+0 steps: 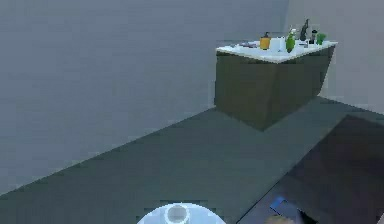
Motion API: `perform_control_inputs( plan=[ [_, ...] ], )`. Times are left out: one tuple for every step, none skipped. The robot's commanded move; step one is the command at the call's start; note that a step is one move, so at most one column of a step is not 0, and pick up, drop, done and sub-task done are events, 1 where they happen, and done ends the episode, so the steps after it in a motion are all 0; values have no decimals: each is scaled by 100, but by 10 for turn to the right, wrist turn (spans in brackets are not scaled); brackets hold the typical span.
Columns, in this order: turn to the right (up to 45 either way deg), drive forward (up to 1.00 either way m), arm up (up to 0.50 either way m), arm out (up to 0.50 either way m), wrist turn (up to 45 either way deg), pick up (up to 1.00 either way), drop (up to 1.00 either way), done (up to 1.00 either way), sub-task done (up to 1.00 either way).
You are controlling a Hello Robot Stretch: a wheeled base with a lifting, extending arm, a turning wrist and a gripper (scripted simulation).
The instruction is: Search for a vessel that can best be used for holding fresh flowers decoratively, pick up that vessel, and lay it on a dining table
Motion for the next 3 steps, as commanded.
perform_control_inputs(
  plan=[
    [-450, 0, 0, 0, 0, 0, 0, 0, 0],
    [-240, 0, 0, 0, 0, 0, 0, 0, 0],
    [-30, 0, 0, 0, 0, 0, 0, 0, 0]
  ],
)
